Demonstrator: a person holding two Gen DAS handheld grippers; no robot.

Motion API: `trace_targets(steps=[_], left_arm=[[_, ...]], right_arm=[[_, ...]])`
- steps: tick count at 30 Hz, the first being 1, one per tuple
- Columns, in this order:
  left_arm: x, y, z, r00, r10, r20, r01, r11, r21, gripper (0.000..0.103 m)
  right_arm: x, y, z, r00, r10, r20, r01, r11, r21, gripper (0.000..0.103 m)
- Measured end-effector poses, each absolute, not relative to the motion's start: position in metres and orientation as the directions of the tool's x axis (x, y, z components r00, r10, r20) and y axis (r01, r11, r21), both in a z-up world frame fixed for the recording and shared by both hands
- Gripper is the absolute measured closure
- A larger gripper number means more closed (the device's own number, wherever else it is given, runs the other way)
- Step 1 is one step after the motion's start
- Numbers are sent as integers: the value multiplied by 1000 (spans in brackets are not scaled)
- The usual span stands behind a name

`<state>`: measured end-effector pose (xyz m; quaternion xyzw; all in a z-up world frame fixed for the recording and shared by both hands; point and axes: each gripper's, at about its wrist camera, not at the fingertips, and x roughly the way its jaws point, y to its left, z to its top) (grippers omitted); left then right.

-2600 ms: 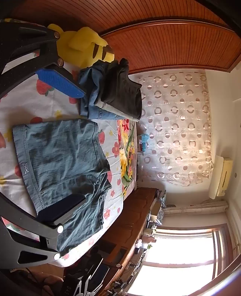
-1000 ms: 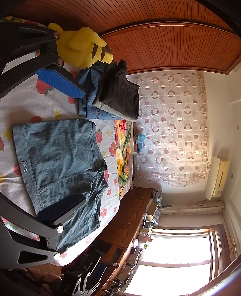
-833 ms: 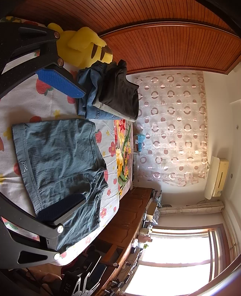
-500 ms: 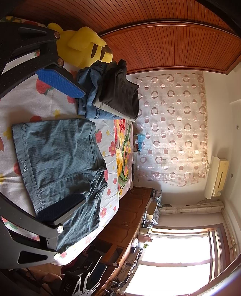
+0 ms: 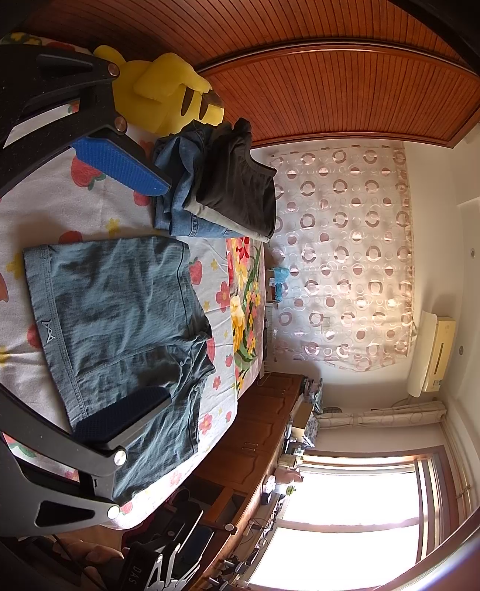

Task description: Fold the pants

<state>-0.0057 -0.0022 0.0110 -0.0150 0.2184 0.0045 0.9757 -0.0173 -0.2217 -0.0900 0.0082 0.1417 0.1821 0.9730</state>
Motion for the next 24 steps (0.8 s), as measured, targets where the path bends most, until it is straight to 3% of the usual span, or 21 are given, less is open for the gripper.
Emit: trace_targets(steps=[24], left_arm=[[-12, -2, 16, 888, 0, -460, -16, 999, -30, 0]], right_arm=[[-15, -221, -90, 887, 364, -286, -359, 931, 71, 0]])
